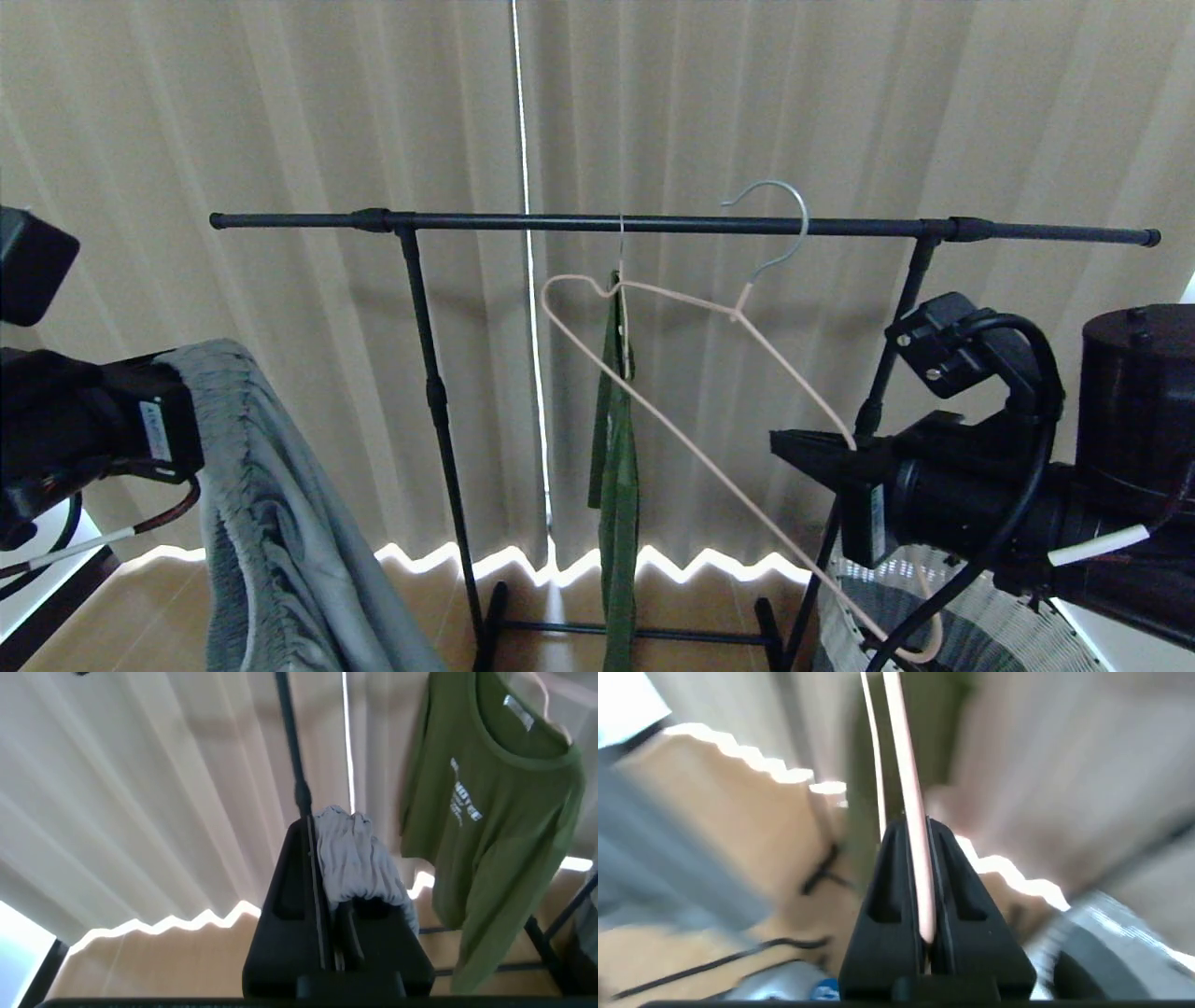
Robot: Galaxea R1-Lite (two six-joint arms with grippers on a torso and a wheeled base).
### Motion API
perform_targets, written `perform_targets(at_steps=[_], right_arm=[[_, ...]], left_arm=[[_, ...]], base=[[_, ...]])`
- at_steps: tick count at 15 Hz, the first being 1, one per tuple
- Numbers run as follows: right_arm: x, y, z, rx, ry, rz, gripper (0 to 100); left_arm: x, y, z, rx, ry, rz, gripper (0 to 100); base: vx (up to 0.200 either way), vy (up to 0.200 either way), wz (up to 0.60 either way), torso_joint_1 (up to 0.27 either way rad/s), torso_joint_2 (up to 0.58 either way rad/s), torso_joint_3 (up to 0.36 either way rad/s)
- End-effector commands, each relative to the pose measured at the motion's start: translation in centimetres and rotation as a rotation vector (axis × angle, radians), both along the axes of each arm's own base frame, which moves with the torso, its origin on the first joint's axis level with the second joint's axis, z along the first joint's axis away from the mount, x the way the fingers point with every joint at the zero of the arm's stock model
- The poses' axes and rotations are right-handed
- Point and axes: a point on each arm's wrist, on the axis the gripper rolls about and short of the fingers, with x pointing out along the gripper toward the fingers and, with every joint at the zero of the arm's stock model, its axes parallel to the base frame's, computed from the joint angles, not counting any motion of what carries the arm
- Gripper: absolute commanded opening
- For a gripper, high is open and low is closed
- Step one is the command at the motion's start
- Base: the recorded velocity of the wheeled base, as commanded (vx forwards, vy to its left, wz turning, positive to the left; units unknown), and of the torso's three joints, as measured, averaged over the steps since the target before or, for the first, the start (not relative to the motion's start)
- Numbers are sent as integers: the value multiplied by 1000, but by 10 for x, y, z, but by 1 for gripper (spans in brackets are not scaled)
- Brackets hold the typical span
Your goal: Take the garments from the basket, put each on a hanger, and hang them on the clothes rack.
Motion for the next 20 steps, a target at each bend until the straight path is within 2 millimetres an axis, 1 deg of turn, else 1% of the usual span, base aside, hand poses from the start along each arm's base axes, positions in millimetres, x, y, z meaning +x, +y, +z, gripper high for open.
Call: perform_targets(at_steps=[1, 2, 3, 5, 6, 7, 10, 11, 14, 20], right_arm=[[-7, 24, -9, 5, 36, 78, 0], [-9, 26, -9, 5, 36, 89, 0], [-15, 32, -10, 4, 39, 122, 0], [-29, 42, -9, 18, 48, 184, 0], [-31, 44, -9, 21, 49, 197, 0], [-36, 47, -9, 21, 49, 220, 0], [-40, 52, -11, 17, 55, 241, 0], [-40, 52, -11, 18, 57, 243, 0], [-47, 61, -11, 17, 62, 282, 0], [-53, 77, -16, 0, 71, 329, 0]], left_arm=[[35, -11, -1, -16, 51, 56, 0], [37, -11, -1, -21, 52, 66, 0], [52, -15, -2, -50, 63, 128, 0], [74, -21, -6, -94, 82, 199, 0], [80, -22, -7, -106, 85, 215, 0], [90, -25, -8, -120, 88, 238, 0], [104, -28, -8, -134, 84, 275, 0], [104, -28, -8, -134, 84, 275, 0], [104, -29, -8, -133, 85, 274, 0], [108, -25, -11, -130, 94, 290, 0]], base=[[0, 0, 0, 0, 0, 0], [0, 0, 0, 0, 0, 0], [0, 0, 0, 0, 0, 0], [0, 0, 0, 0, 0, 0], [0, 0, 0, 0, 0, 0], [0, 0, 0, 0, 0, 0], [0, 0, 0, 0, 0, 0], [0, 0, 0, 0, 0, 0], [0, 0, 0, 0, 0, 0], [0, 0, 0, 0, 0, 0]])
